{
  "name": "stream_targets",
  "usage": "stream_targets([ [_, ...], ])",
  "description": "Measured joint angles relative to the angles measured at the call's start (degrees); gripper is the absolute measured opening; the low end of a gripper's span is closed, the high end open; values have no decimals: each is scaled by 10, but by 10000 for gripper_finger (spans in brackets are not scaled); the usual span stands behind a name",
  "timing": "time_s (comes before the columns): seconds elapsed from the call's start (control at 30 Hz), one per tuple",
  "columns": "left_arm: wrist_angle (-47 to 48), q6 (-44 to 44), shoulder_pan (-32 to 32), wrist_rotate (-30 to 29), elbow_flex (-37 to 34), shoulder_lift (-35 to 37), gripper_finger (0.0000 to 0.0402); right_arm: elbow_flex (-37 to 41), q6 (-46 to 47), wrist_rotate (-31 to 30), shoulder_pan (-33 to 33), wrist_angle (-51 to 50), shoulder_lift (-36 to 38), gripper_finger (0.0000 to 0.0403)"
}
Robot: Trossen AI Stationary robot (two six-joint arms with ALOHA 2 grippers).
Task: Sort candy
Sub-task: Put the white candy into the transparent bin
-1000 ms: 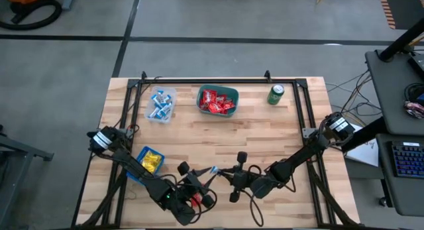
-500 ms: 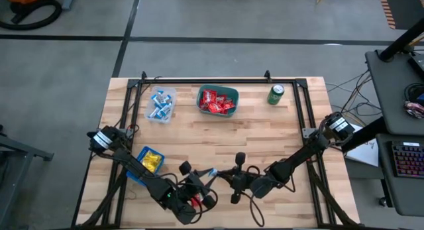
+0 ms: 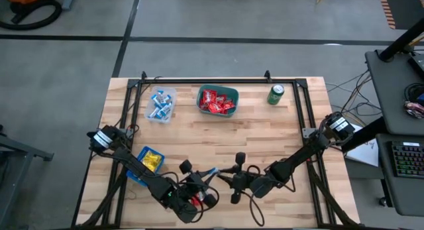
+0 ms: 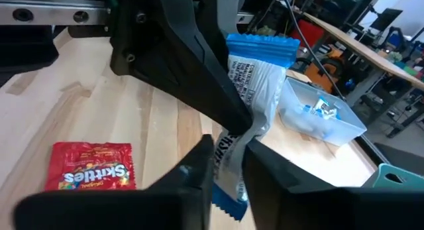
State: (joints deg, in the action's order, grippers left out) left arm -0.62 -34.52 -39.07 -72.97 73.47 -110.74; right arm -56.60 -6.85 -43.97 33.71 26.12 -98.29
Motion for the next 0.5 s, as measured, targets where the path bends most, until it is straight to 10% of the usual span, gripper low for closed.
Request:
stream_targets([
  [0.5,177,-22,17,3,0,69,4,0,98,-10,-7,-86,45,193],
])
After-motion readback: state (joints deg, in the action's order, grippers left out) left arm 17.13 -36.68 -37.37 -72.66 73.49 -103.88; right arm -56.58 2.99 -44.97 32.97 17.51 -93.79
